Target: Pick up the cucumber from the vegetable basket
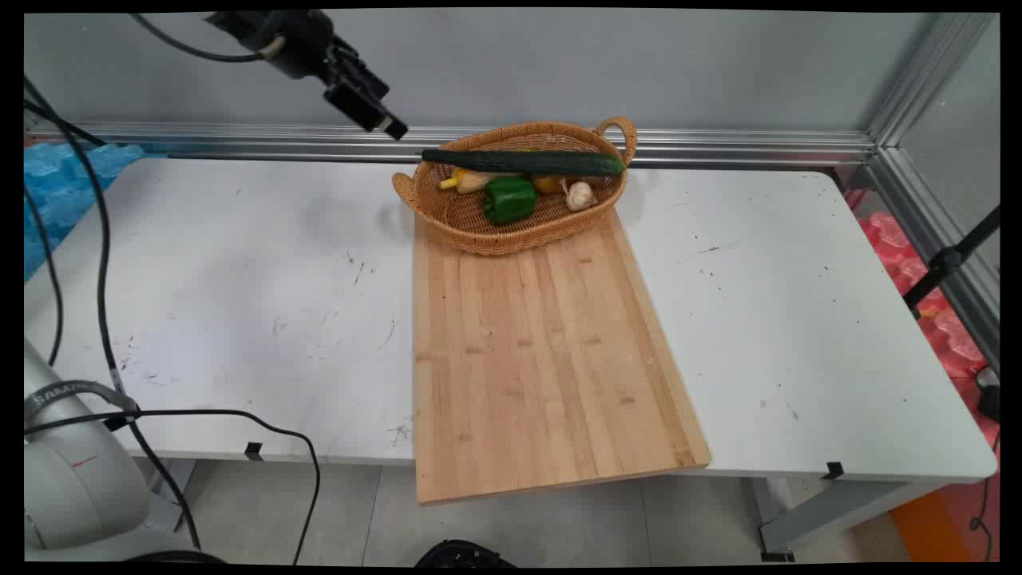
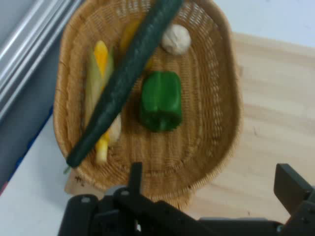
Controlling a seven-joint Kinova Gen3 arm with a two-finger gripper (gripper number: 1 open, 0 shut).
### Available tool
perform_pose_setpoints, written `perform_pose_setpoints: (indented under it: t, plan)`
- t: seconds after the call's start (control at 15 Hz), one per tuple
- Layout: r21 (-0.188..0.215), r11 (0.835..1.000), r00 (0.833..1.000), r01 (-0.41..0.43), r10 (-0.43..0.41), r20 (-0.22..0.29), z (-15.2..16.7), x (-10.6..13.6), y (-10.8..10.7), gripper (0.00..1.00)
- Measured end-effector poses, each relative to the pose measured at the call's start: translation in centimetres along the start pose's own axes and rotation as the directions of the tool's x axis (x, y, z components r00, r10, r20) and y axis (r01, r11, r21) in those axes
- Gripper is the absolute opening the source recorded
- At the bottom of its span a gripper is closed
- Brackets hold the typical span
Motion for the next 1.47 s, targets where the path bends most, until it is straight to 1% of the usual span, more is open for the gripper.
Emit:
perform_pose_setpoints:
  t: [0.27, 0.6, 0.8, 1.13, 1.47]
  plan:
    - [0.026, 0.999, 0.999, 0.037, -0.036, -0.042, 3.3, 1.4, -0.7, 1.0]
    - [0.047, 0.997, 0.997, 0.056, -0.054, -0.048, 7.7, 2.9, -1.3, 1.0]
    - [0.054, 0.997, 0.998, 0.05, -0.047, -0.043, 11.5, 4.2, -1.7, 1.0]
    - [0.069, 0.998, 1.0, -0.011, 0.012, -0.011, 17.8, 6.2, -2.6, 1.0]
    - [0.071, 0.995, 0.997, -0.073, 0.071, 0.026, 22.6, 7.7, -3.4, 1.0]
